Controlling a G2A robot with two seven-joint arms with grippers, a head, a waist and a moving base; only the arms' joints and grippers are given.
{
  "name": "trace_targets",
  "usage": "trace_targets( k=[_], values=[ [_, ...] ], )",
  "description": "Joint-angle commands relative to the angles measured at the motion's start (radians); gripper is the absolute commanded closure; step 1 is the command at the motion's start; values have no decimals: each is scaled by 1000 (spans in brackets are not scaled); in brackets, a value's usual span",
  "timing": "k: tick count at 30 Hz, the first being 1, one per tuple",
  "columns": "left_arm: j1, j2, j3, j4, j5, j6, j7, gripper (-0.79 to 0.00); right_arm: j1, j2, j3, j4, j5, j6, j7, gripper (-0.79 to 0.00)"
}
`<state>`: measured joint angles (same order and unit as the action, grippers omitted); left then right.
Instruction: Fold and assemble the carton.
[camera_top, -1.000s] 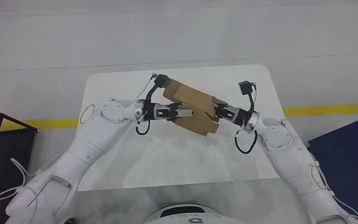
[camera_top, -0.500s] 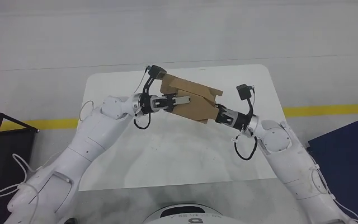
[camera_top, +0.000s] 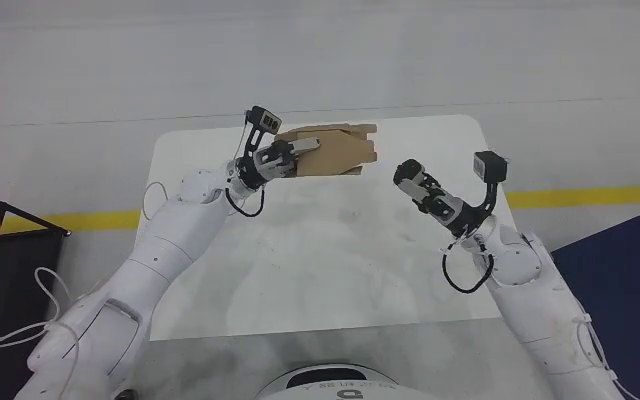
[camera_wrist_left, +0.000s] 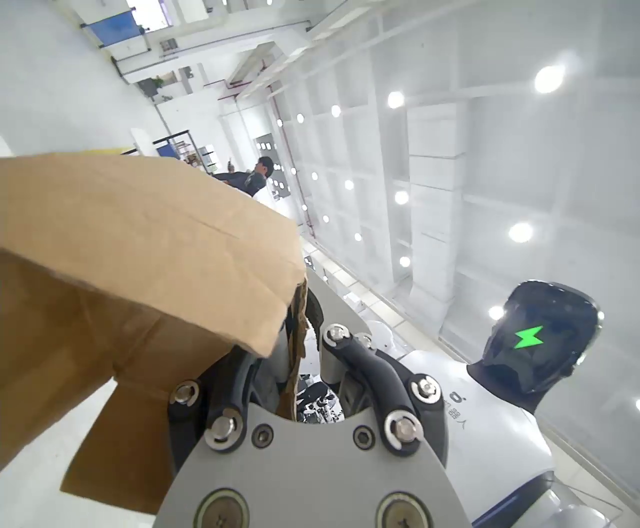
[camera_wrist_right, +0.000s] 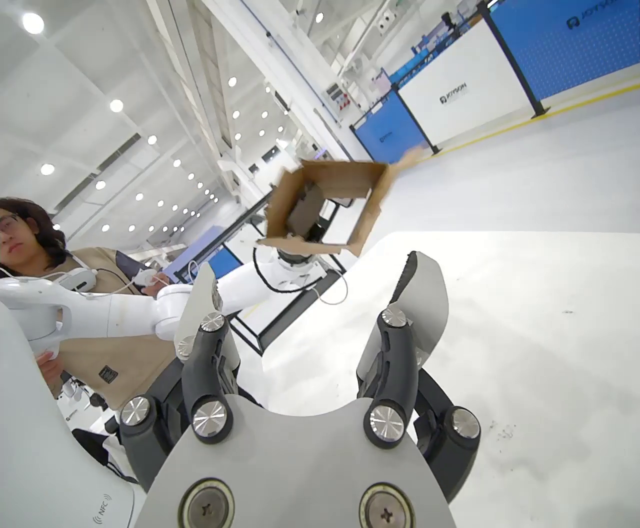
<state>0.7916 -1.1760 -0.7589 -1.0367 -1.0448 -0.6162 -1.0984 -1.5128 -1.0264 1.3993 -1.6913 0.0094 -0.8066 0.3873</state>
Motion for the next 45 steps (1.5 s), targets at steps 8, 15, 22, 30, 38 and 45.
trace_targets(
  k=[8, 15, 22, 30, 38, 45],
  values=[
    [24, -3, -6, -41, -59, 40, 9, 0, -46, 3, 46, -8, 47, -55, -35, -785],
    [124, -28, -87, -146, -647, 444, -206, 0, -46, 2, 48, -7, 47, -44, -43, -785],
    [111, -73, -48, -71, -778, 690, -250, 0, -38, -5, 30, -8, -2, 28, -56, -785],
    [64, -139, 37, 25, -732, 738, -258, 0, 35, -26, -48, -20, -97, 144, -130, -785],
    [44, -178, 56, 81, -673, 770, -316, 0, 87, -45, -83, 23, -134, 233, -229, -785],
    [49, -196, 40, 98, -625, 755, -336, 0, 106, -54, -104, 25, -180, 233, -237, -785]
  ],
)
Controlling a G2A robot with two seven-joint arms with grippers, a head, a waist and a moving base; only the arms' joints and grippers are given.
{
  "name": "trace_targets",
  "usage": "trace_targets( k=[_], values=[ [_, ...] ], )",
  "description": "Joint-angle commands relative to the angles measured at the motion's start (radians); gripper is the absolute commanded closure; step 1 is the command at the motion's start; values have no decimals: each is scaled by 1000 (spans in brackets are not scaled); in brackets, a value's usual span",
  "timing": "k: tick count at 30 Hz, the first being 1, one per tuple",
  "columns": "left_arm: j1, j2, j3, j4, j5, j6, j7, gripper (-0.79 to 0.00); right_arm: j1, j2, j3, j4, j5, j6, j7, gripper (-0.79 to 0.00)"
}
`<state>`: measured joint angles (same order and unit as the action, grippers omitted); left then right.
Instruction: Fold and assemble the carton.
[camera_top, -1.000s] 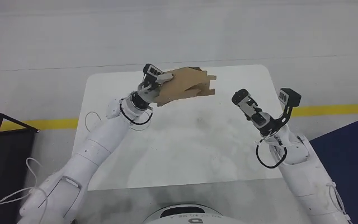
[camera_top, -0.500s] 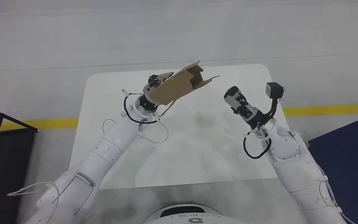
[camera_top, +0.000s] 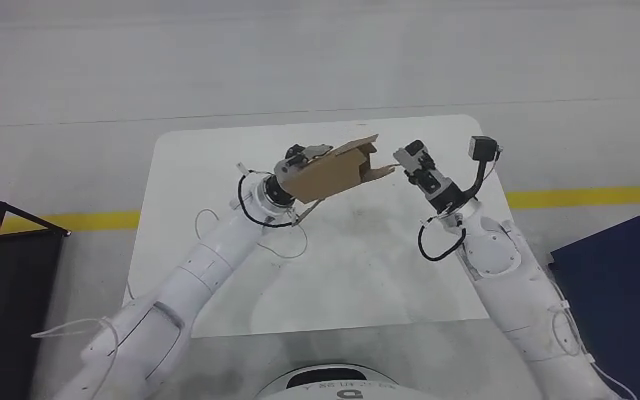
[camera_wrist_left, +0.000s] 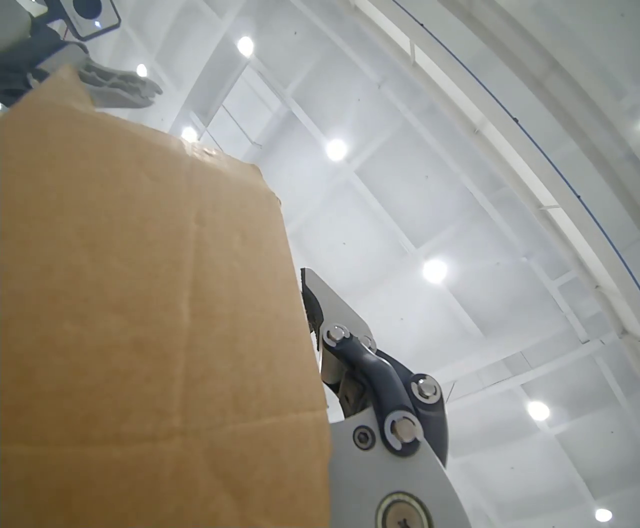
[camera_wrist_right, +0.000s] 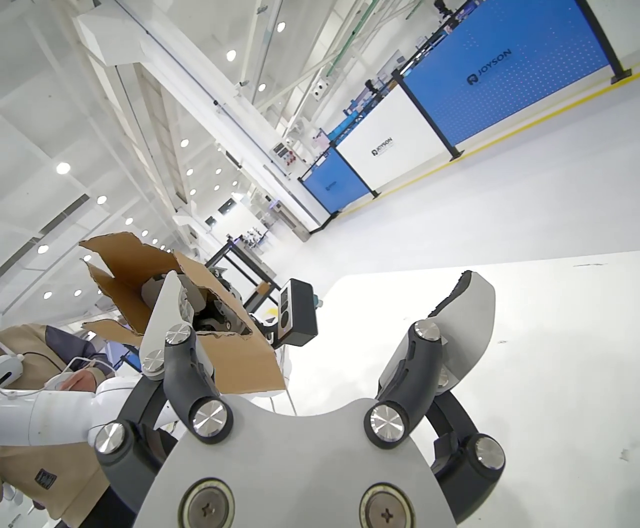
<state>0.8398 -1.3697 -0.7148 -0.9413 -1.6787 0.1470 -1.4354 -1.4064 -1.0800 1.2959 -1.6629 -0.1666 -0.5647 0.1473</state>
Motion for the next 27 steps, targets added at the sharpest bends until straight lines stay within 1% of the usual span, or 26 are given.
trace_targets(
  k=[1, 5, 11, 14, 24, 25, 26, 27],
  values=[
    [1, -5, -7, 5, 16, -12, 3, 0, -1, -1, 0, -6, -6, -12, 4, -785],
    [2, -15, -19, 10, 36, -28, 14, 0, -7, -3, -3, -33, -34, -15, 8, -785],
    [-5, -28, -28, 19, 91, -35, 12, 0, -11, -9, -22, -71, -78, 8, 16, -785],
    [-6, -33, -33, 31, 123, -53, 17, 0, -11, -10, -21, -83, -88, 16, 20, -785],
    [-2, -53, -69, 50, 139, -72, 11, 0, -15, -13, -30, -136, -171, 68, 59, -785],
    [-1, -55, -72, 50, 136, -69, 8, -129, -14, -14, -32, -140, -181, 75, 60, -785],
    [0, -57, -75, 51, 135, -65, 6, -215, -14, -14, -33, -144, -192, 82, 61, -785],
    [0, -59, -78, 53, 135, -64, 4, -262, -13, -15, -33, -148, -204, 91, 62, -785]
  ],
)
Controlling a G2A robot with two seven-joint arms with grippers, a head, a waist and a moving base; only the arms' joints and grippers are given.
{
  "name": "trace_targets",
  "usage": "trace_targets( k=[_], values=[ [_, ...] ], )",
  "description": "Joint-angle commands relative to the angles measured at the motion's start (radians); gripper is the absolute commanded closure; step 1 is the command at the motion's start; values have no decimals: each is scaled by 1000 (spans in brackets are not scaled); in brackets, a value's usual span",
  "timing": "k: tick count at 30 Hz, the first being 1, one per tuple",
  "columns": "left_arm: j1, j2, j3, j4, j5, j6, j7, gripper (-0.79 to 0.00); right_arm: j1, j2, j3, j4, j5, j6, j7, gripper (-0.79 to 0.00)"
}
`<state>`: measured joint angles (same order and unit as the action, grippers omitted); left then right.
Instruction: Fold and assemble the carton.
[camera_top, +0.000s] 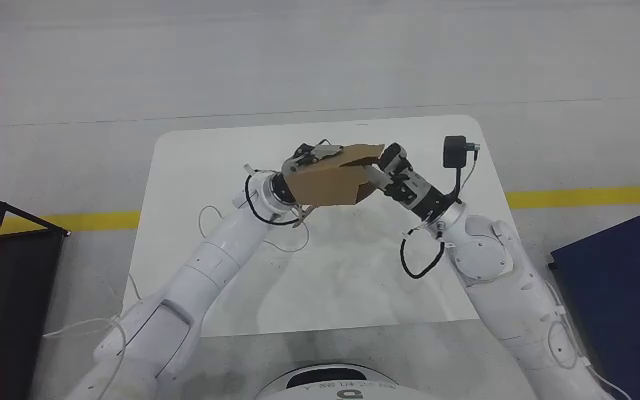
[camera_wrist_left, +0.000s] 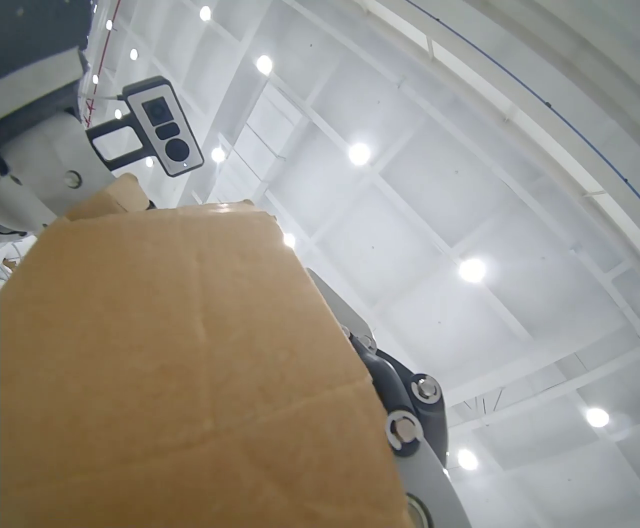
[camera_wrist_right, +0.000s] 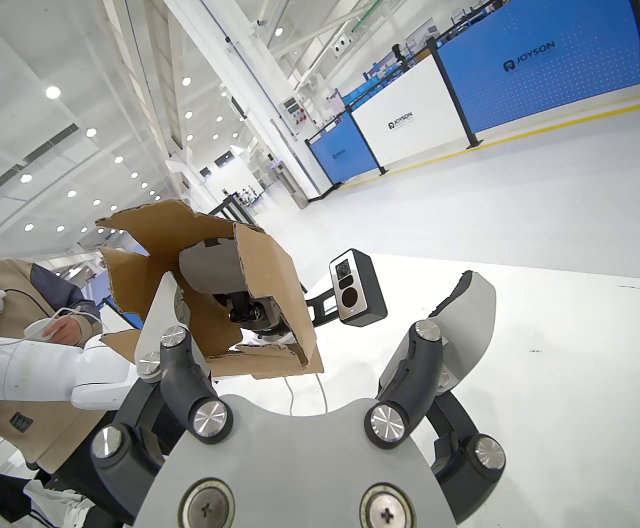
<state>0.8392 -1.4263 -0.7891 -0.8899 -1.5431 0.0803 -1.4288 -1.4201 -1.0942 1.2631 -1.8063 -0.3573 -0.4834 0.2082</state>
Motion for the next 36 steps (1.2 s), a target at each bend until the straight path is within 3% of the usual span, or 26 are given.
trace_targets(
  k=[1, 2, 6, 9, 21, 28, 36],
  values=[
    [1, -5, -6, 4, 0, 3, -4, -345, 2, -1, -1, -9, -24, 18, 2, -785],
    [2, -7, -8, 6, -1, 5, -6, -388, 2, -1, -2, -14, -35, 26, 4, -785],
    [8, -19, -15, 14, -12, 8, -16, -680, 2, -3, -6, -33, -56, 54, 18, -785],
    [11, -29, -17, 22, -25, 14, -27, -720, 5, -4, -10, -45, -66, 74, 33, -785],
    [18, -69, -40, 75, -100, 72, -83, -699, 11, -7, -6, -85, -168, 160, 49, -785],
    [17, -91, -66, 103, -187, 159, -106, -686, -20, -4, 74, -120, -140, 150, -8, -785],
    [47, -120, -79, -11, -460, 305, -6, -677, -34, -3, 94, -132, -119, 135, -27, -785]
  ],
)
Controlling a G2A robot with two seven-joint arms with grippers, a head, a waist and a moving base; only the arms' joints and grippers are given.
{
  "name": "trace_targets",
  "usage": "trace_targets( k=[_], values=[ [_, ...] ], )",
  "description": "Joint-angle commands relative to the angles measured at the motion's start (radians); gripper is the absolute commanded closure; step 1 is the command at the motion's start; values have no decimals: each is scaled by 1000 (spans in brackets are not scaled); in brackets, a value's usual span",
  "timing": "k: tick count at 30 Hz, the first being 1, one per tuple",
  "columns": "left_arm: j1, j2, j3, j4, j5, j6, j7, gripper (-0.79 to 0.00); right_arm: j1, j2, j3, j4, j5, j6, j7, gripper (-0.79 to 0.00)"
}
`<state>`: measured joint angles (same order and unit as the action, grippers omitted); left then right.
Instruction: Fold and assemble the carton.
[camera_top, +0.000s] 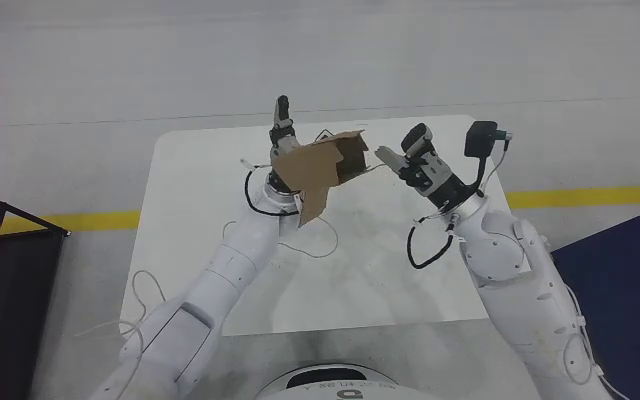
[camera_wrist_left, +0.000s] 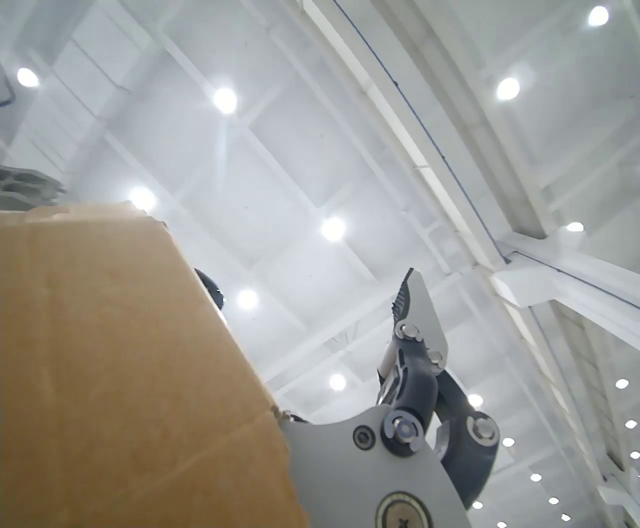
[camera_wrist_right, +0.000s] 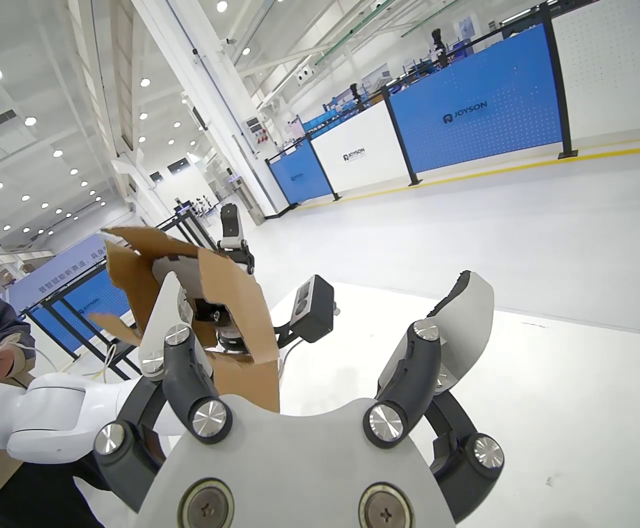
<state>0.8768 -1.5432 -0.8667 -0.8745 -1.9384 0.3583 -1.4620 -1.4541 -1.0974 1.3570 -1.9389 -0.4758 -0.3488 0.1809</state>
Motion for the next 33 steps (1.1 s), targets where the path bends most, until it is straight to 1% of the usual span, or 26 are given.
trace_targets(
  k=[1, 3, 6, 9, 11, 13, 14, 18, 20, 24, 28, 33],
  values=[
    [15, -5, -5, -41, -105, 47, 47, -683, 0, 0, 0, 0, 0, 0, 0, -785],
    [29, -11, -11, -70, -196, 92, 92, -690, 0, 0, 0, 0, 0, 0, 0, -785],
    [42, -17, -26, -86, -293, 149, 149, -690, 0, 0, 0, 0, 0, 0, 0, -785],
    [39, -24, -29, -64, -289, 169, 169, -640, 0, 0, 0, 0, 0, 0, 0, -785],
    [37, -30, -28, -52, -288, 174, 174, -625, -1, 0, 1, 2, -7, 4, 2, -785],
    [33, -36, -26, -40, -280, 174, 174, -613, 0, 1, -3, 10, -93, 51, 29, -785],
    [31, -40, -26, -33, -279, 175, 175, -606, 2, 0, -13, 9, -110, 70, 36, -785],
    [18, -52, -26, -3, -271, 177, 178, -542, 22, -6, -37, 19, -108, 92, 30, -785],
    [13, -58, -27, 7, -271, 180, 180, -474, 38, -9, -46, 25, -101, 96, 25, -785],
    [11, -69, -32, 15, -276, 191, 191, -388, 73, -16, -61, 43, -72, 97, 6, -785],
    [12, -76, -44, 16, -277, 200, 200, -388, 98, -22, -70, 54, -81, 128, -10, -785],
    [16, -80, -63, 8, -264, 203, 203, -391, 114, -29, -81, 60, -101, 193, -12, -785]
  ],
)
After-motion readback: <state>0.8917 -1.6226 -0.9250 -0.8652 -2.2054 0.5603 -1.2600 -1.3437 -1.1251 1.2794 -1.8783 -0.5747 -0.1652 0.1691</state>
